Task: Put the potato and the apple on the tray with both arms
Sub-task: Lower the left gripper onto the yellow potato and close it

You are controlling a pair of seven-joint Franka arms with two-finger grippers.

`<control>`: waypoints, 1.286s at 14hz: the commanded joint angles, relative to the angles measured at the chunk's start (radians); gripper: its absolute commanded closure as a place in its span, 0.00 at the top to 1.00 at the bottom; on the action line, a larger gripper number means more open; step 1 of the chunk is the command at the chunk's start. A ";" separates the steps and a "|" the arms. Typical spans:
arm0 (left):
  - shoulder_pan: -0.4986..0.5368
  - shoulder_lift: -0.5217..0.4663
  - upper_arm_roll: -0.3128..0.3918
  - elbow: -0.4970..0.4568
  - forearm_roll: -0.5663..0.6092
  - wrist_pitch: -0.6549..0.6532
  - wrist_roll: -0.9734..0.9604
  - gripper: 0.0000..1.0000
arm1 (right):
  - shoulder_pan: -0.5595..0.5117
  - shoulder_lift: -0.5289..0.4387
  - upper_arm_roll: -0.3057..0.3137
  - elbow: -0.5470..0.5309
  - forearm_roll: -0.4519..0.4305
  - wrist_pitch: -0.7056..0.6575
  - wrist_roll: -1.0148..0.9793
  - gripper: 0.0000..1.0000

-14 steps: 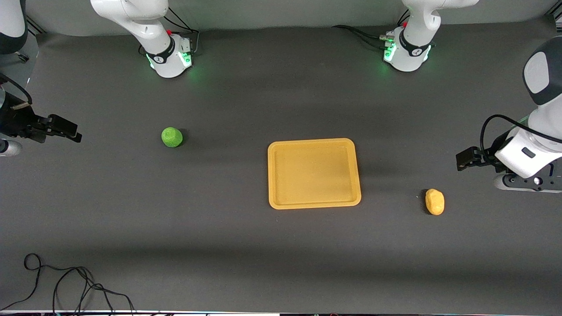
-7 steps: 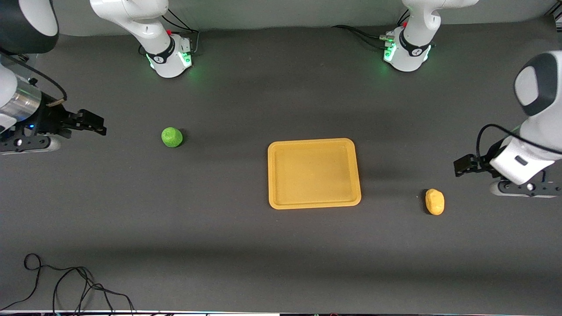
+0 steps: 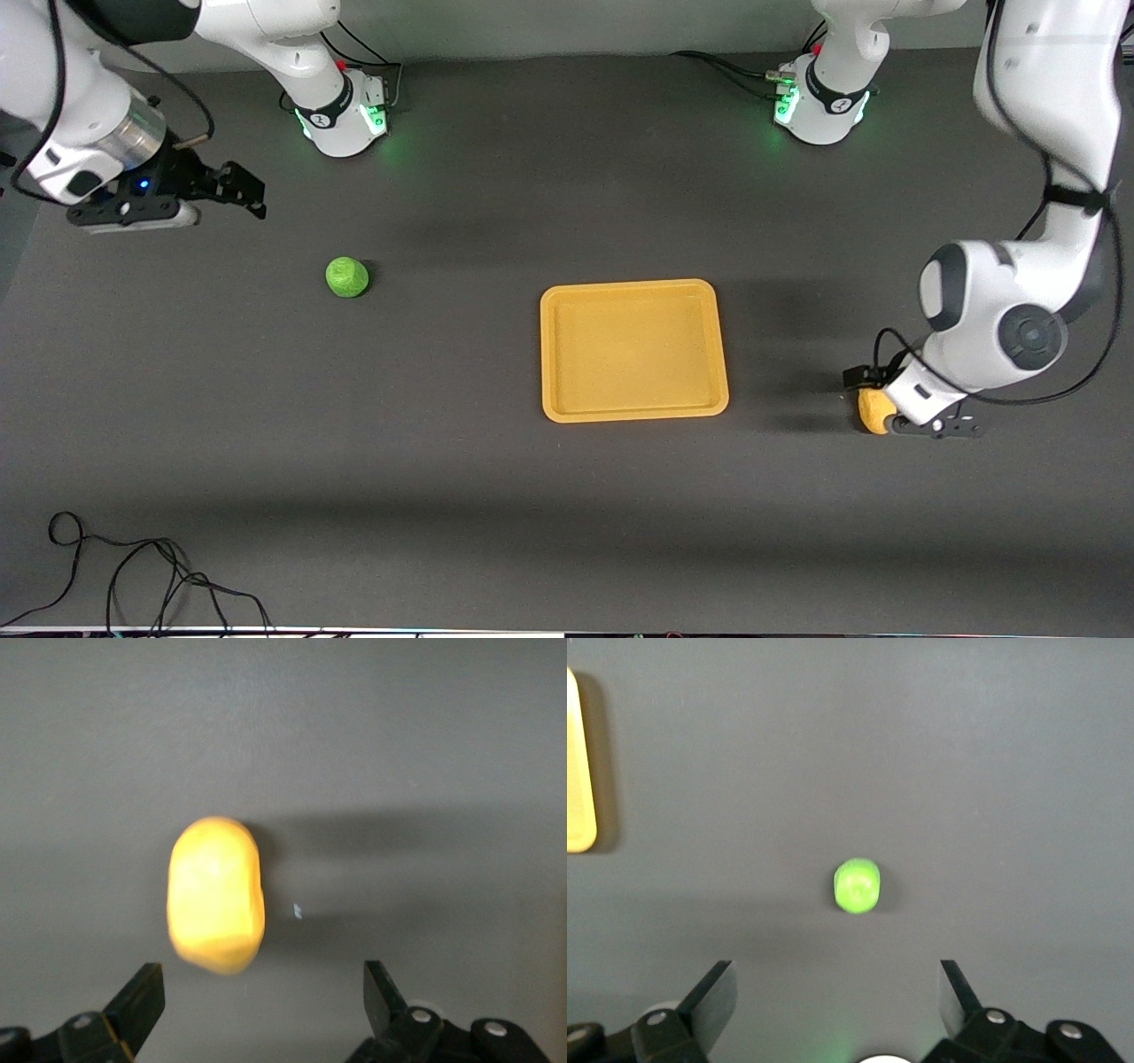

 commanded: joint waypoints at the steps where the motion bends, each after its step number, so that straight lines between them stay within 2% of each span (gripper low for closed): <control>1: 0.030 0.076 0.000 0.033 0.054 0.117 0.020 1.00 | 0.043 -0.145 -0.013 -0.156 0.018 0.041 0.032 1.00; 4: 0.056 0.122 0.000 0.048 0.096 0.153 0.020 0.99 | 0.046 -0.251 -0.013 -0.250 0.018 0.038 0.052 1.00; 5: 0.056 0.124 0.000 0.050 0.096 0.152 0.020 0.94 | 0.045 -0.273 -0.012 -0.270 0.017 0.034 0.052 1.00; 6: 0.056 0.119 -0.001 0.050 0.096 0.143 0.019 0.78 | 0.045 -0.290 -0.012 -0.284 0.017 0.032 0.052 1.00; 8: 0.050 0.115 -0.003 0.050 0.096 0.130 0.005 0.54 | 0.045 -0.285 -0.012 -0.290 0.017 0.041 0.052 1.00; 9: 0.047 0.110 -0.003 0.050 0.093 0.115 0.000 0.34 | 0.045 -0.275 -0.012 -0.292 0.017 0.055 0.052 1.00; 10: 0.046 0.104 -0.004 0.051 0.085 0.100 -0.003 0.23 | 0.045 -0.259 -0.012 -0.307 0.017 0.087 0.052 1.00; 12: 0.046 0.063 -0.012 0.073 0.068 0.040 -0.010 0.20 | 0.045 -0.246 -0.012 -0.385 0.017 0.196 0.052 1.00; 14: 0.014 0.030 -0.012 0.138 0.018 -0.081 -0.050 0.19 | 0.045 -0.229 -0.012 -0.459 0.017 0.309 0.052 1.00; 16: -0.046 0.020 -0.012 0.208 -0.030 -0.193 -0.110 0.19 | 0.043 -0.168 -0.012 -0.505 0.017 0.430 0.051 1.00; 18: -0.132 0.003 -0.012 0.225 -0.041 -0.227 -0.199 0.19 | 0.045 -0.067 -0.012 -0.534 0.017 0.568 0.052 1.00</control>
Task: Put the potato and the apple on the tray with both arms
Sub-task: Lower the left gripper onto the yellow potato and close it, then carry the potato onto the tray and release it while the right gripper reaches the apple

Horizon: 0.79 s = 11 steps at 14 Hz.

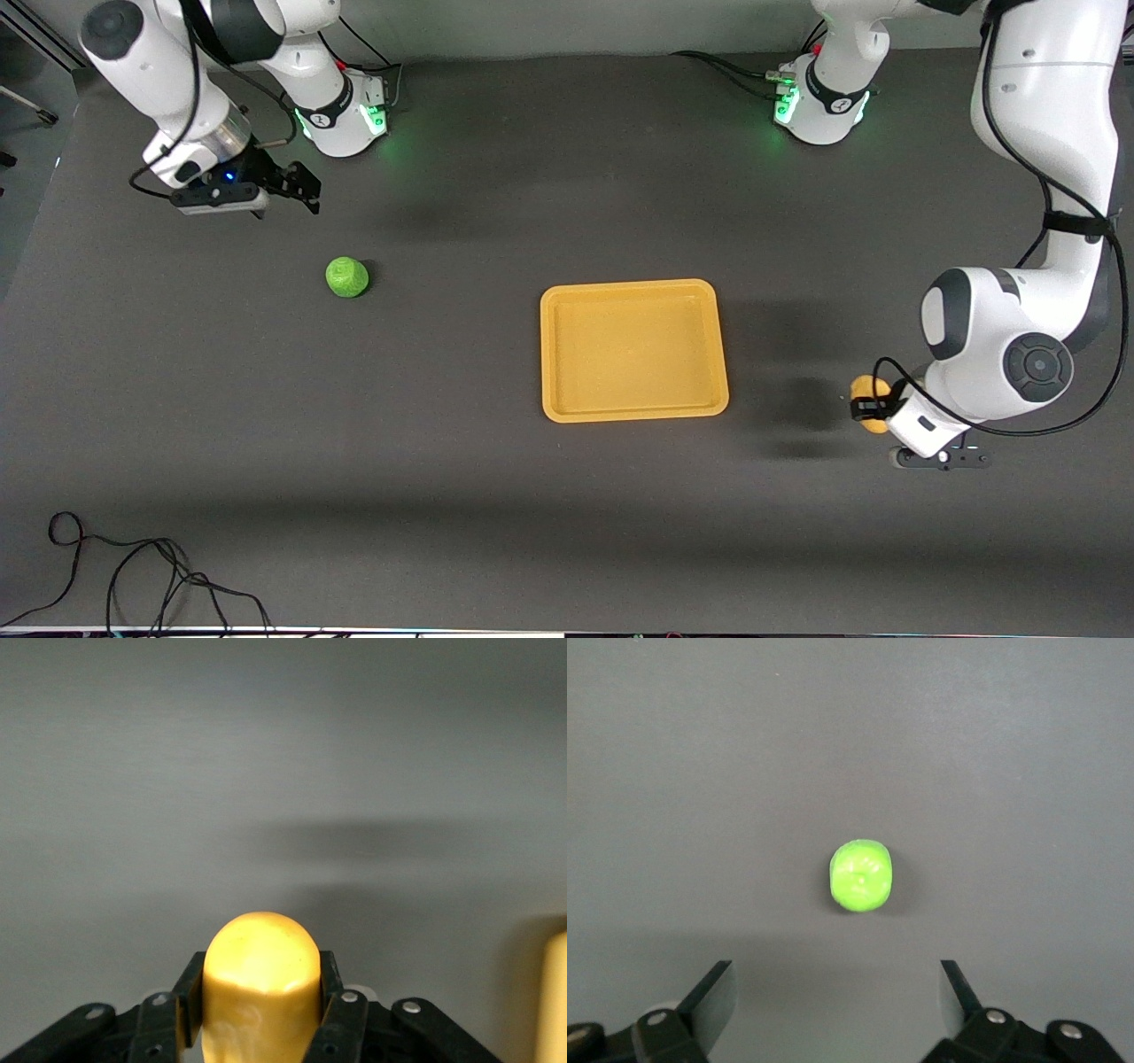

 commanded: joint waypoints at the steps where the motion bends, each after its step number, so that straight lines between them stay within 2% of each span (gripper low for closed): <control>1: -0.137 -0.013 0.013 0.017 -0.023 -0.038 -0.147 0.19 | 0.012 0.154 -0.008 -0.030 0.014 0.192 0.020 1.00; 4: -0.285 0.027 0.002 -0.004 -0.066 -0.028 -0.304 0.19 | 0.012 0.277 -0.008 -0.059 0.014 0.355 0.017 1.00; 7: -0.365 0.048 0.002 -0.073 -0.069 0.072 -0.387 0.21 | 0.010 0.433 -0.010 -0.070 0.014 0.519 0.017 1.00; 10: -0.398 0.056 0.002 -0.142 -0.065 0.117 -0.404 0.29 | 0.010 0.595 -0.010 -0.102 0.014 0.734 0.014 1.00; 11: -0.398 0.058 0.002 -0.146 -0.065 0.117 -0.404 0.44 | 0.010 0.633 -0.010 -0.103 0.014 0.772 0.014 1.00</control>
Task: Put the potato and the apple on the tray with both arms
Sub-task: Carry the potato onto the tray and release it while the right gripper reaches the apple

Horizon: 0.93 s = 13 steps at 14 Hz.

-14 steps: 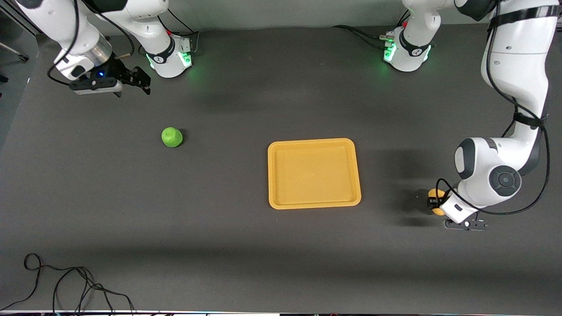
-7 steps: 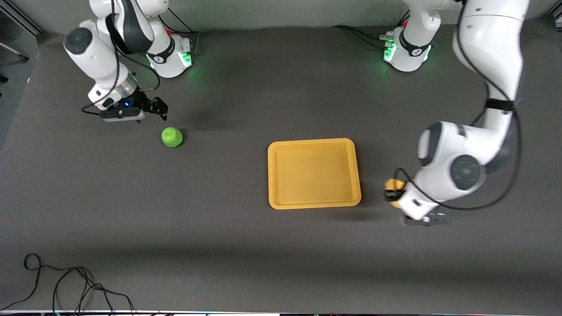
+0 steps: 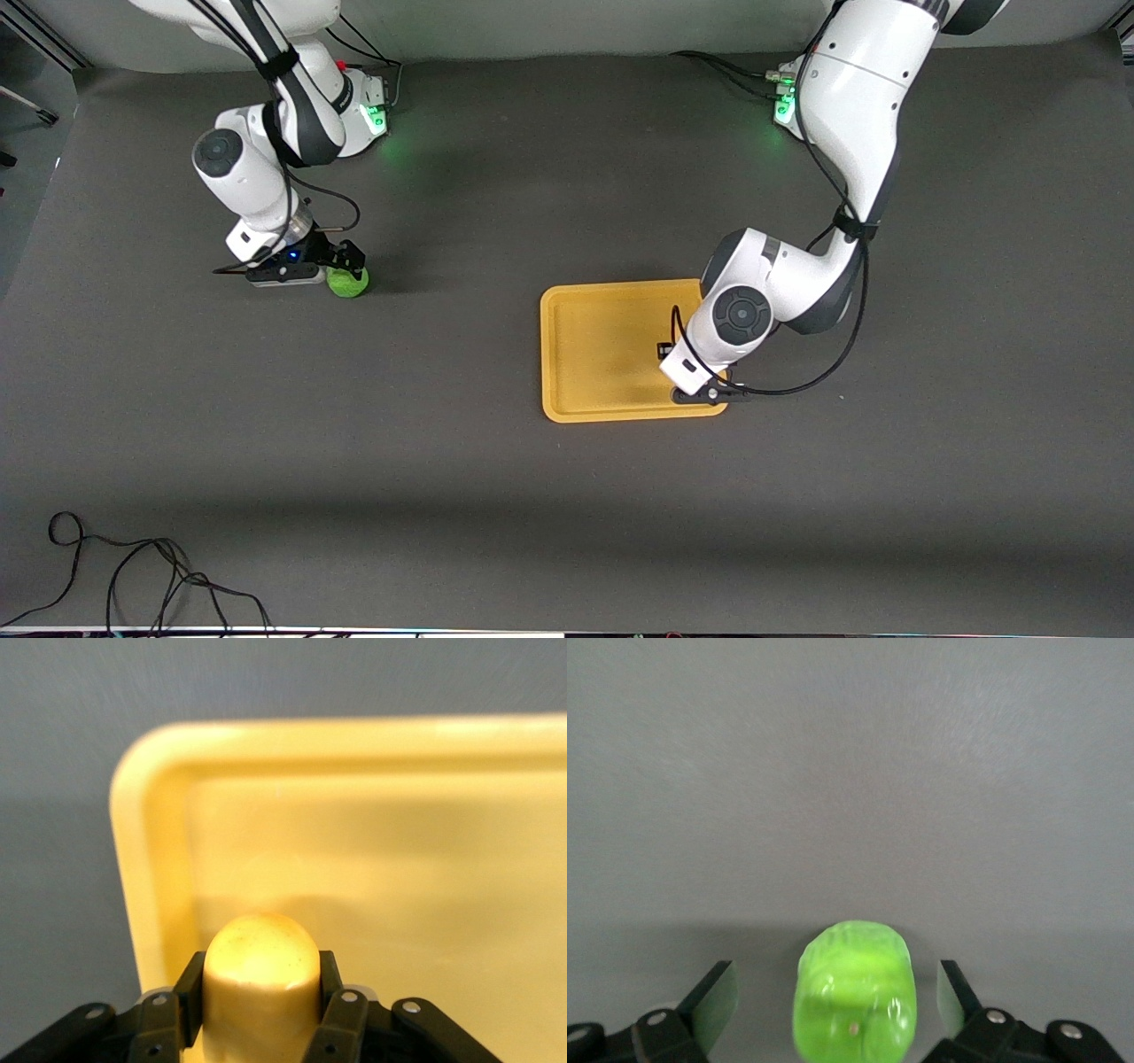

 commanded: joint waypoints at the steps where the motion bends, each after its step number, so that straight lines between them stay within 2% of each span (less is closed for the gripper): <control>1: -0.013 -0.016 0.018 -0.032 -0.007 0.015 -0.015 0.78 | 0.010 0.112 -0.005 -0.019 0.013 0.121 0.013 1.00; 2: -0.024 -0.013 0.018 -0.031 0.001 0.016 -0.015 1.00 | 0.009 0.120 -0.005 -0.019 0.013 0.123 0.013 1.00; 4: -0.015 -0.030 0.021 -0.029 0.001 -0.003 -0.015 1.00 | 0.009 0.127 -0.005 -0.019 0.013 0.114 0.010 1.00; 5: -0.009 -0.063 0.029 -0.028 0.002 -0.016 -0.012 1.00 | 0.009 0.135 -0.005 -0.018 0.013 0.107 0.009 0.92; 6: 0.000 -0.100 0.039 -0.020 0.002 -0.052 0.001 1.00 | 0.009 0.137 -0.005 -0.016 0.013 0.104 0.009 0.67; 7: 0.017 -0.155 0.056 -0.011 0.007 -0.095 0.016 1.00 | 0.009 0.134 -0.005 -0.013 0.013 0.094 0.007 0.53; 10: 0.104 -0.324 0.065 -0.008 0.015 -0.200 0.129 1.00 | 0.009 0.063 -0.005 0.028 0.013 -0.024 0.007 0.48; 13: 0.186 -0.431 0.070 0.006 0.019 -0.279 0.238 1.00 | 0.009 -0.081 -0.007 0.143 0.013 -0.315 0.006 0.48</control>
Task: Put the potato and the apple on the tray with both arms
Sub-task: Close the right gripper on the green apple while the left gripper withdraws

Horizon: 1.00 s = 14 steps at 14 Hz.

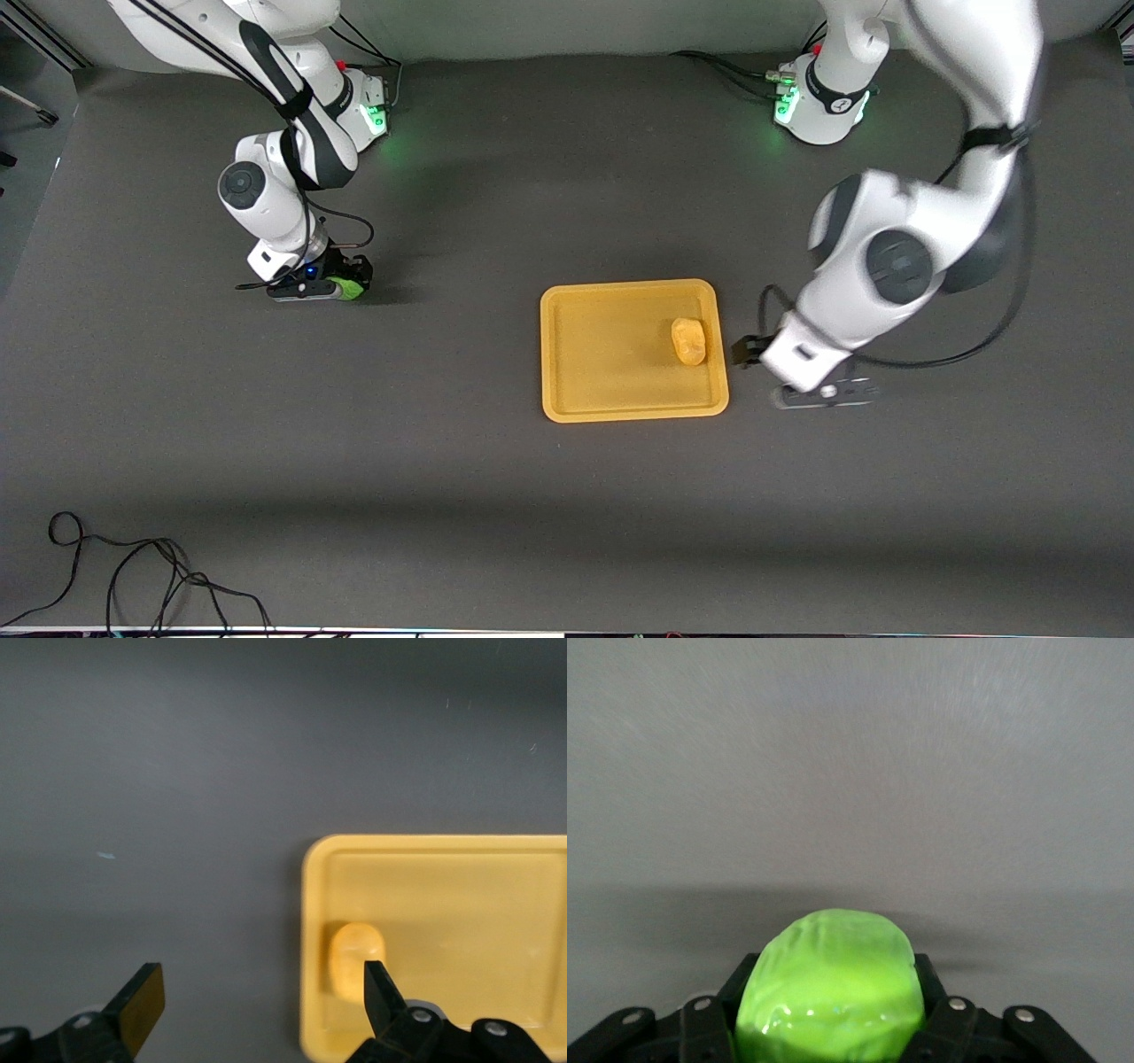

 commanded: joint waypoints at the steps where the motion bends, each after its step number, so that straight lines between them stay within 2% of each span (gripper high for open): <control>1: 0.059 -0.090 -0.005 -0.016 0.008 -0.085 0.105 1.00 | 0.007 -0.169 -0.006 0.110 0.013 -0.295 0.004 0.48; 4: 0.139 -0.101 -0.005 0.066 0.008 -0.211 0.223 1.00 | 0.006 -0.249 -0.011 0.320 0.013 -0.634 0.004 0.48; 6: 0.177 -0.101 -0.003 0.110 0.014 -0.262 0.262 1.00 | 0.006 -0.237 -0.017 0.534 0.010 -0.878 0.010 0.48; 7: 0.197 -0.105 0.001 0.107 0.028 -0.265 0.297 1.00 | 0.006 -0.226 -0.017 0.624 0.001 -0.953 0.012 0.48; 10: 0.259 -0.124 0.003 0.087 0.031 -0.268 0.429 1.00 | 0.009 -0.154 -0.011 0.802 -0.002 -1.015 0.016 0.48; 12: 0.266 -0.133 0.004 0.089 0.031 -0.270 0.448 1.00 | 0.018 -0.044 0.001 0.929 0.001 -1.017 0.022 0.48; 14: 0.288 -0.148 0.006 0.090 0.032 -0.300 0.455 1.00 | 0.076 0.105 0.007 1.095 0.004 -1.017 0.065 0.48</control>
